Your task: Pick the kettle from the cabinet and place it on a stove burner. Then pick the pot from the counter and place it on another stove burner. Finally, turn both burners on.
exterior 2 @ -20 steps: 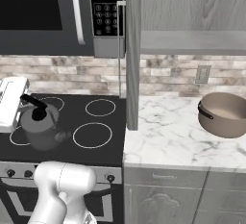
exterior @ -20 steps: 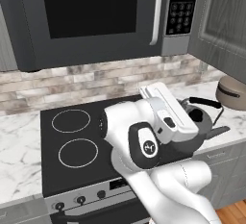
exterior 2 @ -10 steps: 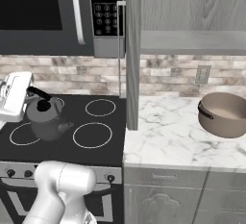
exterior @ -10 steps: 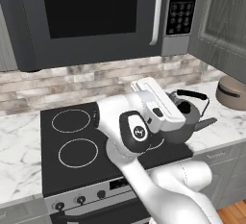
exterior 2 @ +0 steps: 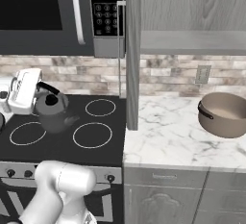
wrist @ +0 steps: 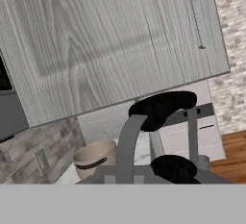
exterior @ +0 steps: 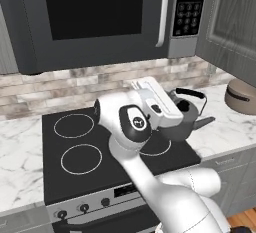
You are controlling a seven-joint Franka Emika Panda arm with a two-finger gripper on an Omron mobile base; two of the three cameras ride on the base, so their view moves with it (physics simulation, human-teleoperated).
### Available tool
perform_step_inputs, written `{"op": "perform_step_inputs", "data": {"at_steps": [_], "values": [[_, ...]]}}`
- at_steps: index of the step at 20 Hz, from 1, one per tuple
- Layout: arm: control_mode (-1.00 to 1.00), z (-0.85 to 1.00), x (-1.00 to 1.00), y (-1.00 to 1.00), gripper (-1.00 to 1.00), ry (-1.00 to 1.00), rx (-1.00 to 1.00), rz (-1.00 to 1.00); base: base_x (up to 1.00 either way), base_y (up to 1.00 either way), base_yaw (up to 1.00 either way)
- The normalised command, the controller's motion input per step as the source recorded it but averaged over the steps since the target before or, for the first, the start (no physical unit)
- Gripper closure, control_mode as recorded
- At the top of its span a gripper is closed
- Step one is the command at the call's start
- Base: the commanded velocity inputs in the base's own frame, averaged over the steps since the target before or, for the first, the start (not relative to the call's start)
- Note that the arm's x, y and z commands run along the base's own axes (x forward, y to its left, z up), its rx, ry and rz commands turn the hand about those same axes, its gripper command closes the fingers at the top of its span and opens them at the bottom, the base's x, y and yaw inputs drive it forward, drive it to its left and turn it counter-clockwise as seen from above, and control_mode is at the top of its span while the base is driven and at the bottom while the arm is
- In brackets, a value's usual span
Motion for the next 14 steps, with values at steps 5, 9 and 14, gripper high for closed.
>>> {"op": "perform_step_inputs", "data": {"at_steps": [5, 9, 14], "values": [[-1.00, -0.19, 0.48, 0.01, 1.00, 0.00, 0.00, 0.00, 0.00, 0.00, 0.00], [-1.00, -0.23, 0.51, 0.01, 1.00, -0.03, 0.00, 0.00, 0.00, 0.00, 0.00], [-1.00, -0.21, 0.50, 0.02, 1.00, -0.03, 0.00, 0.00, 0.00, 0.00, 0.00]]}}
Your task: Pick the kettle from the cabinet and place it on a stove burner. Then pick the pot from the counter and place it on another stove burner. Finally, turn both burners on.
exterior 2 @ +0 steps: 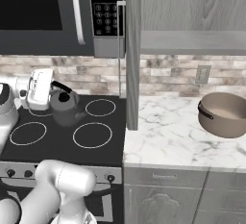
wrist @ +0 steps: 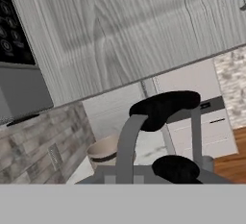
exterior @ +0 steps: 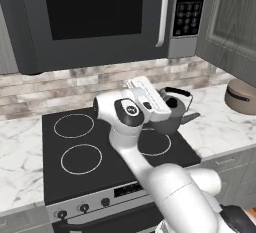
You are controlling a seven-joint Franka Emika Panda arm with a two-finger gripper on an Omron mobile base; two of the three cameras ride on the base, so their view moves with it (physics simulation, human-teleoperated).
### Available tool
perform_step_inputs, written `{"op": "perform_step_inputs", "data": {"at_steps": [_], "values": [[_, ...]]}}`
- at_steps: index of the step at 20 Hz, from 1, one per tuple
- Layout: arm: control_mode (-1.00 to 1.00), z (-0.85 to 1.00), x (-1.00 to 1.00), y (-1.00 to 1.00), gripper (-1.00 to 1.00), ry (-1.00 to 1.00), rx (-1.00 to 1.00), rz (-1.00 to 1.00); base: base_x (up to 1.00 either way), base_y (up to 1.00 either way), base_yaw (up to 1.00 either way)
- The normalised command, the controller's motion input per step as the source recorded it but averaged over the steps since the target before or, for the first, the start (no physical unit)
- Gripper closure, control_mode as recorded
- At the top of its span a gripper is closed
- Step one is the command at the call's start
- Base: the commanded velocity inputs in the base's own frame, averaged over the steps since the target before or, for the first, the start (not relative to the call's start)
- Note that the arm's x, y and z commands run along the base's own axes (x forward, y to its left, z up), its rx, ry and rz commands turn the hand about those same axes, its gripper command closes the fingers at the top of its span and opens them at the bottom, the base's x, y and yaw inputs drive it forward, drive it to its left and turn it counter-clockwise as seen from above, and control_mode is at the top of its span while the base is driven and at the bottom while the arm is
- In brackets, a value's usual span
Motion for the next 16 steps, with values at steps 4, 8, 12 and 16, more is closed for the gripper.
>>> {"op": "perform_step_inputs", "data": {"at_steps": [4, 8, 12, 16], "values": [[-1.00, -0.12, 0.51, 0.04, 1.00, -0.01, -0.01, 0.00, 0.00, 0.00, 0.00], [-1.00, -0.04, 0.54, 0.05, 1.00, 0.00, -0.01, 0.00, 0.00, 0.00, 0.00], [-1.00, -0.07, 0.46, 0.07, 1.00, 0.00, -0.01, 0.00, 0.00, 0.00, 0.00], [-1.00, -0.11, 0.43, 0.07, 1.00, 0.00, 0.00, 0.00, 0.00, 0.00, 0.00]]}}
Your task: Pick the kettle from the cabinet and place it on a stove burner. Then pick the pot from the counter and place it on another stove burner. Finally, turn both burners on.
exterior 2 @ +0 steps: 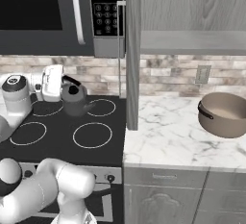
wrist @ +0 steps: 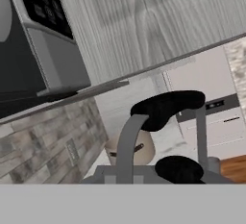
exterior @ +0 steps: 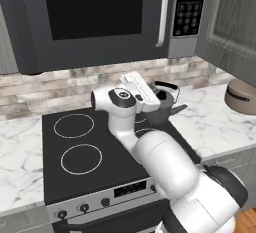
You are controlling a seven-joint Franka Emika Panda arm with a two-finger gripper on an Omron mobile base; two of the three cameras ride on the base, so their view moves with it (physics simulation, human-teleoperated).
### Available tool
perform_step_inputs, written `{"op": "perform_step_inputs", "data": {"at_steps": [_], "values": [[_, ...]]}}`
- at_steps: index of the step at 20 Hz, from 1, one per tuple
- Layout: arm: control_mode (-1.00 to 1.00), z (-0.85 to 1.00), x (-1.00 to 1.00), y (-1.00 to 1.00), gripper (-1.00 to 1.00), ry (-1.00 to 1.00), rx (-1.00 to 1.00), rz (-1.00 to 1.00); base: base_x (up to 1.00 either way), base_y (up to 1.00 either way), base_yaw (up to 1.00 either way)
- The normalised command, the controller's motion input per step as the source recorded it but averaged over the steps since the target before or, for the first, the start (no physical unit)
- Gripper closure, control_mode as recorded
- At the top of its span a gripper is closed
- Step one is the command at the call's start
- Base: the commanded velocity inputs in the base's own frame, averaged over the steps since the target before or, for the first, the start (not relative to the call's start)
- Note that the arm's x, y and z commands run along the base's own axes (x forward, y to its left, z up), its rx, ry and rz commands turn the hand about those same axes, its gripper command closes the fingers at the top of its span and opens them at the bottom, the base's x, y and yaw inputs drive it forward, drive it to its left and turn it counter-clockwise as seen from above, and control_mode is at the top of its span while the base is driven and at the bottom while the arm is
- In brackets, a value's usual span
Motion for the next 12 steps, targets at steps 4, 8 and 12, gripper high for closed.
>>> {"op": "perform_step_inputs", "data": {"at_steps": [4, 8, 12], "values": [[-1.00, -0.19, 0.41, 0.05, 1.00, 0.00, 0.00, 0.00, 0.00, 0.00, 0.00], [-1.00, -0.28, 0.44, 0.03, 1.00, 0.00, -0.01, 0.00, 0.00, 0.00, 0.00], [-1.00, -0.30, 0.46, 0.00, 1.00, 0.00, -0.01, 0.00, 0.00, 0.00, 0.00]]}}
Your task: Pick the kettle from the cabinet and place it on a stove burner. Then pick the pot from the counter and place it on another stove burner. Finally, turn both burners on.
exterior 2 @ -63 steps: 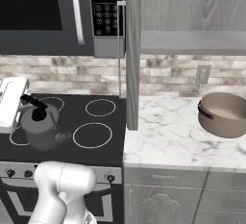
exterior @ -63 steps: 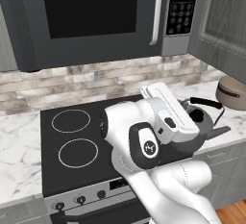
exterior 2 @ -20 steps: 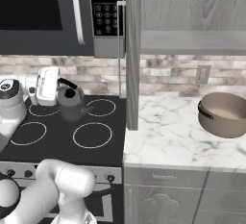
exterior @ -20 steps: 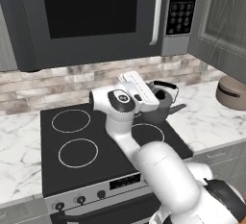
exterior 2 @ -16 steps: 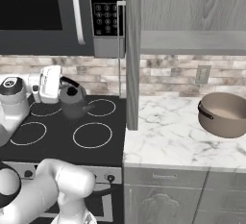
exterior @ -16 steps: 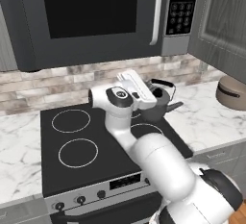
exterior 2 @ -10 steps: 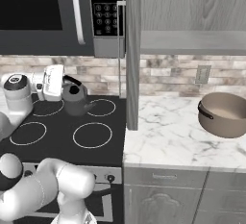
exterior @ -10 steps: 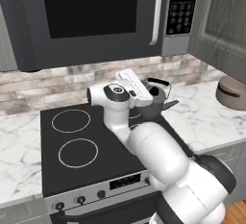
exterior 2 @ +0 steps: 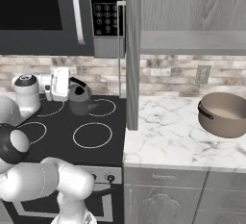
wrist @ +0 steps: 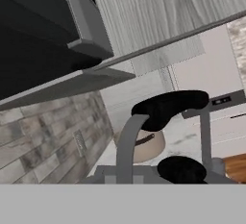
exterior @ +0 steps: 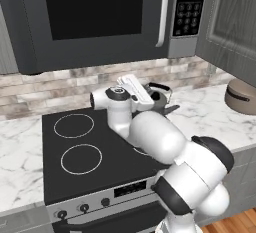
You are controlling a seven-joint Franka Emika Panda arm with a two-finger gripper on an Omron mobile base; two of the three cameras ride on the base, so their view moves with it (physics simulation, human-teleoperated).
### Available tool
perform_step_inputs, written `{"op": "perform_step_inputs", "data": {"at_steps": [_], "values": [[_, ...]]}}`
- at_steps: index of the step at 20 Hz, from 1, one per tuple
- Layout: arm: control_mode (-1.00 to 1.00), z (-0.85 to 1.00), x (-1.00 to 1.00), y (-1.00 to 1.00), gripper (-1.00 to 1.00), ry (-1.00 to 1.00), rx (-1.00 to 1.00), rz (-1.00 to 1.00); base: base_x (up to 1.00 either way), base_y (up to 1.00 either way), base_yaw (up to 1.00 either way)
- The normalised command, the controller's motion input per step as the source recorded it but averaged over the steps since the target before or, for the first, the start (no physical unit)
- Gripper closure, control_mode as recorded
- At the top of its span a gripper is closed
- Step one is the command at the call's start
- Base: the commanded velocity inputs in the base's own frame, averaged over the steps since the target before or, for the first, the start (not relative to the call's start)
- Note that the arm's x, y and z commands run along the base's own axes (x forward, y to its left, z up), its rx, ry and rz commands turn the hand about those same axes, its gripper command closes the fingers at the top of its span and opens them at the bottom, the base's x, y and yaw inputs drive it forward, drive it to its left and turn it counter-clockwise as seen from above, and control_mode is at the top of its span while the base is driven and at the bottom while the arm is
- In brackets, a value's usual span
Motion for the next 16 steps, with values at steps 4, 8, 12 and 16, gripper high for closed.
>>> {"op": "perform_step_inputs", "data": {"at_steps": [4, 8, 12, 16], "values": [[-1.00, -0.29, 0.44, 0.00, 1.00, 0.00, -0.01, 0.00, 0.00, 0.00, 0.00], [-1.00, -0.22, 0.45, 0.00, 1.00, 0.00, -0.01, 0.00, 0.00, 0.00, 0.00], [-1.00, -0.16, 0.45, 0.00, 1.00, 0.00, -0.03, 0.00, 0.00, 0.00, 0.00], [-1.00, -0.22, 0.40, 0.00, 1.00, 0.00, -0.04, 0.00, 0.00, 0.00, 0.00]]}}
